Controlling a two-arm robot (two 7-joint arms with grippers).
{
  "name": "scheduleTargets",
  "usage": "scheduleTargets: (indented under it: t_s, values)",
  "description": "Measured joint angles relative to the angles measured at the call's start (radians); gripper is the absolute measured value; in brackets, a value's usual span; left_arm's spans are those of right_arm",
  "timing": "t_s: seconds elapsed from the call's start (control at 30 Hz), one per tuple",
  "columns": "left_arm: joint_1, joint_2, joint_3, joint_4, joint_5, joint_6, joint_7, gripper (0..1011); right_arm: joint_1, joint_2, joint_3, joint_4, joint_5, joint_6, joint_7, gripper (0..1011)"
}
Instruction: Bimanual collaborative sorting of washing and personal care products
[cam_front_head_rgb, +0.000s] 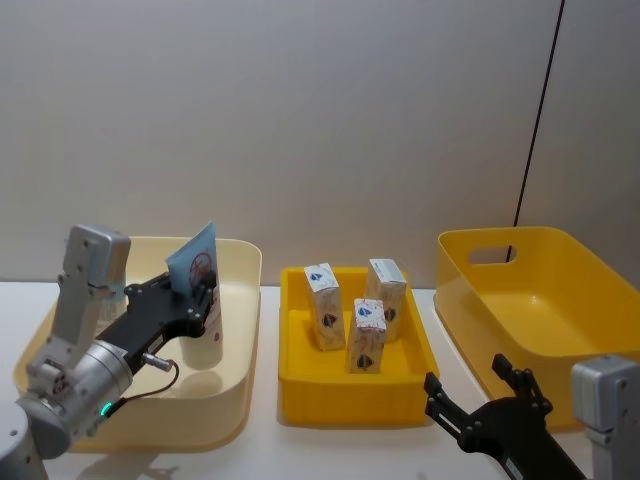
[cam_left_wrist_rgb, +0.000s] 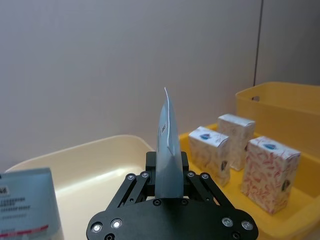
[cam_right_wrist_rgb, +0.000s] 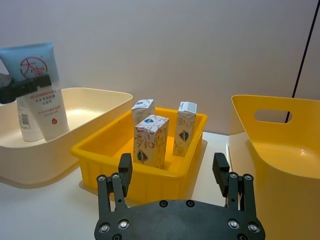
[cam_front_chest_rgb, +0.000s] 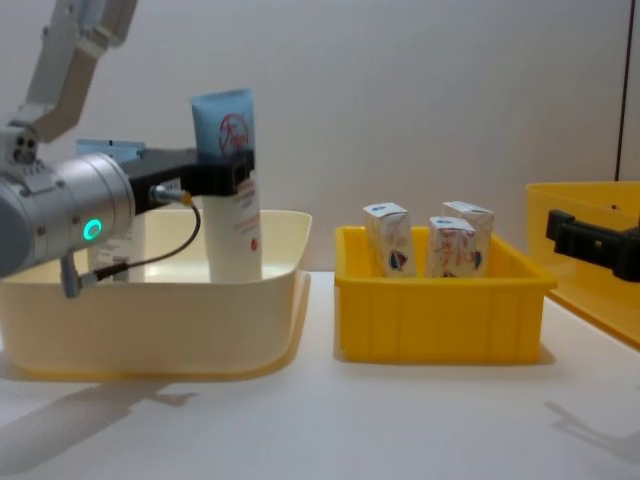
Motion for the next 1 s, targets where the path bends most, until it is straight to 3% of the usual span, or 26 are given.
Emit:
scheduleTargets:
  t_s: [0.5,1.0]
  values:
    - [-0.037,0.008,-0.003,-0.002,-0.094,-0.084,-0.203,239,0.000,0.000,0.000,0.000,0.000,0.000,0.000,1001]
    - [-0.080,-0.015,0.027,0.026,-0.207,-0.099,-0.392,239,0.000,0.000,0.000,0.000,0.000,0.000,0.000,1001]
